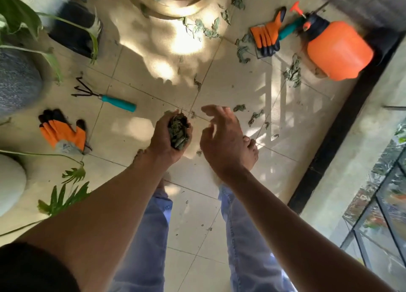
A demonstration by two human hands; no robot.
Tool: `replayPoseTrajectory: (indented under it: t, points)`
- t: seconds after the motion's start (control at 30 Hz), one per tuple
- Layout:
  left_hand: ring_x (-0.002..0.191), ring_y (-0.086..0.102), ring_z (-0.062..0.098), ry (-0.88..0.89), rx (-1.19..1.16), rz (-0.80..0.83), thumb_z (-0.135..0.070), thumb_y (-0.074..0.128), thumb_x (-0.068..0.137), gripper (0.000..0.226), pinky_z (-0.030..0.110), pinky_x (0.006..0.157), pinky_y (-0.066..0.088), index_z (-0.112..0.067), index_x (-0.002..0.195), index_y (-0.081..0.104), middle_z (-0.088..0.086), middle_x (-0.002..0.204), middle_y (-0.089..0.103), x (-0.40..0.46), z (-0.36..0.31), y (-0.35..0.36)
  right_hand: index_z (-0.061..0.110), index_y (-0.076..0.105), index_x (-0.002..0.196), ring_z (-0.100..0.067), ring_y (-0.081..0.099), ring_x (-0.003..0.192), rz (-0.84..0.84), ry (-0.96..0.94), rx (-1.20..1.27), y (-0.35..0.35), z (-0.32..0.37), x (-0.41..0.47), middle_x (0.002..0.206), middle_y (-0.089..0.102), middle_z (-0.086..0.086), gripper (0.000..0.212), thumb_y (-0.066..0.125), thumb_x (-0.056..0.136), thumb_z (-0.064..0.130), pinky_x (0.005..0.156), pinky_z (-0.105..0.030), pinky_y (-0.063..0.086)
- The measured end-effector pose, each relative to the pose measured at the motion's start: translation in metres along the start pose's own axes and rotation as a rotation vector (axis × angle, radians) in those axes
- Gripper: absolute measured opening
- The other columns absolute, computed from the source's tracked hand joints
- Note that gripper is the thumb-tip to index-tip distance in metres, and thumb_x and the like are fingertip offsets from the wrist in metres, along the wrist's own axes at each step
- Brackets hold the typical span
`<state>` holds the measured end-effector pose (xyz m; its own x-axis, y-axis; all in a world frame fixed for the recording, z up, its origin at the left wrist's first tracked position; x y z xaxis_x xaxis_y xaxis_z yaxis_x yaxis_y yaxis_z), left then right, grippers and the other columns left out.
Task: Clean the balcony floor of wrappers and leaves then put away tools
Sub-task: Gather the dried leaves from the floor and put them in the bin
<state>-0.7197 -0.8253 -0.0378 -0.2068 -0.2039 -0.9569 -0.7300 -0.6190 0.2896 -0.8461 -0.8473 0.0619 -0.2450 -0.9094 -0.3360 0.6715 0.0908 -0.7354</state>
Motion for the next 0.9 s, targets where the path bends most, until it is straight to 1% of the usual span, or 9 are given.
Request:
replayPoseTrajectory:
  t: [0.1, 0.2, 0.23, 0.33, 0.57, 0.67, 0.73, 0.8, 0.9]
  points:
    - [0.070, 0.063, 0.014, -0.030, -0.061, 0.014, -0.027, 0.067, 0.091, 0.013, 0.021, 0.047, 0.054, -0.015, 0.085, 0.066, 0.003, 0.084, 0.061, 0.021, -0.006, -0.030, 0.030, 0.057, 0.131, -0.008, 0.051, 0.107, 0.176, 0.148, -0.184, 0.032, -0.052, 0.010, 0.124, 0.057, 0.010, 0.048, 0.057, 0.090, 0.005, 0.079, -0.003, 0.029]
    - [0.069, 0.063, 0.013, -0.048, -0.037, 0.072, -0.029, 0.066, 0.091, 0.016, 0.020, 0.048, 0.055, -0.015, 0.083, 0.067, 0.003, 0.083, 0.060, 0.041, -0.012, -0.046, 0.026, 0.046, 0.139, -0.025, 0.052, 0.120, 0.423, 0.190, -0.321, 0.092, -0.108, 0.011, 0.131, 0.054, -0.005, 0.061, 0.072, 0.086, 0.014, 0.097, -0.031, 0.045]
    - [0.069, 0.062, 0.013, -0.061, -0.017, 0.082, -0.029, 0.065, 0.091, 0.017, 0.020, 0.049, 0.055, -0.014, 0.084, 0.066, 0.003, 0.085, 0.059, 0.047, -0.012, -0.051, 0.023, 0.043, 0.141, -0.030, 0.052, 0.121, 0.494, 0.190, -0.370, 0.114, -0.123, 0.007, 0.130, 0.053, -0.010, 0.066, 0.076, 0.084, 0.017, 0.095, -0.039, 0.049]
    - [0.069, 0.061, 0.013, -0.081, -0.026, 0.047, -0.029, 0.065, 0.092, 0.017, 0.020, 0.048, 0.054, -0.013, 0.084, 0.065, 0.003, 0.083, 0.060, 0.073, -0.013, -0.075, 0.020, 0.034, 0.140, -0.035, 0.055, 0.115, 0.595, 0.226, -0.435, 0.169, -0.164, -0.004, 0.127, 0.049, -0.014, 0.068, 0.076, 0.086, 0.018, 0.080, -0.039, 0.048]
    - [0.066, 0.065, 0.013, -0.107, -0.085, 0.087, -0.030, 0.058, 0.096, 0.025, 0.019, 0.048, 0.054, -0.012, 0.082, 0.068, 0.002, 0.077, 0.064, 0.105, -0.002, -0.107, 0.009, 0.044, 0.130, -0.042, 0.060, 0.095, 0.372, 0.252, -0.238, 0.221, -0.180, -0.008, 0.120, 0.051, -0.020, 0.051, 0.055, 0.084, -0.010, 0.072, -0.036, 0.041]
    - [0.065, 0.066, 0.012, -0.097, -0.094, 0.080, -0.031, 0.058, 0.097, 0.024, 0.018, 0.048, 0.053, -0.014, 0.084, 0.068, 0.001, 0.076, 0.067, 0.109, 0.002, -0.114, 0.003, 0.049, 0.124, -0.035, 0.055, 0.079, 0.233, 0.121, -0.174, 0.225, -0.152, 0.012, 0.111, 0.054, -0.020, 0.041, 0.049, 0.086, -0.012, 0.064, -0.035, 0.037]
    - [0.065, 0.065, 0.014, -0.030, -0.048, 0.054, -0.029, 0.061, 0.096, 0.017, 0.019, 0.047, 0.052, -0.019, 0.084, 0.066, 0.002, 0.078, 0.066, 0.110, -0.001, -0.120, 0.004, 0.050, 0.124, -0.027, 0.052, 0.075, 0.163, 0.068, -0.119, 0.227, -0.137, 0.032, 0.109, 0.055, -0.019, 0.036, 0.052, 0.089, -0.007, 0.059, -0.037, 0.045]
    - [0.064, 0.062, 0.014, 0.003, -0.002, 0.037, -0.029, 0.063, 0.093, 0.018, 0.020, 0.047, 0.051, -0.022, 0.077, 0.065, 0.002, 0.075, 0.065, 0.109, -0.006, -0.122, 0.005, 0.049, 0.123, -0.023, 0.052, 0.077, 0.124, 0.060, -0.079, 0.228, -0.127, 0.053, 0.108, 0.055, -0.016, 0.035, 0.054, 0.089, -0.004, 0.059, -0.032, 0.047]
    - [0.065, 0.059, 0.014, -0.024, 0.003, 0.002, -0.032, 0.065, 0.094, 0.019, 0.020, 0.047, 0.050, -0.021, 0.080, 0.061, 0.001, 0.072, 0.064, 0.109, -0.014, -0.127, 0.010, 0.051, 0.119, -0.016, 0.049, 0.079, 0.118, 0.042, -0.056, 0.229, -0.119, 0.078, 0.105, 0.055, -0.010, 0.035, 0.057, 0.087, -0.002, 0.057, -0.016, 0.034]
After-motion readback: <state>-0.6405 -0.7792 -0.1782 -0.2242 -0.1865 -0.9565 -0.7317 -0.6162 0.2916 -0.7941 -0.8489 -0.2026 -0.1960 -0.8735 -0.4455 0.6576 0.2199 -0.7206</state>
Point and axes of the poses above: each hand's wrist, its own x-axis towards the middle knuckle, its own y-axis out of the palm, z = x × y, the point moved 8 cm from there along x, towards the middle knuckle
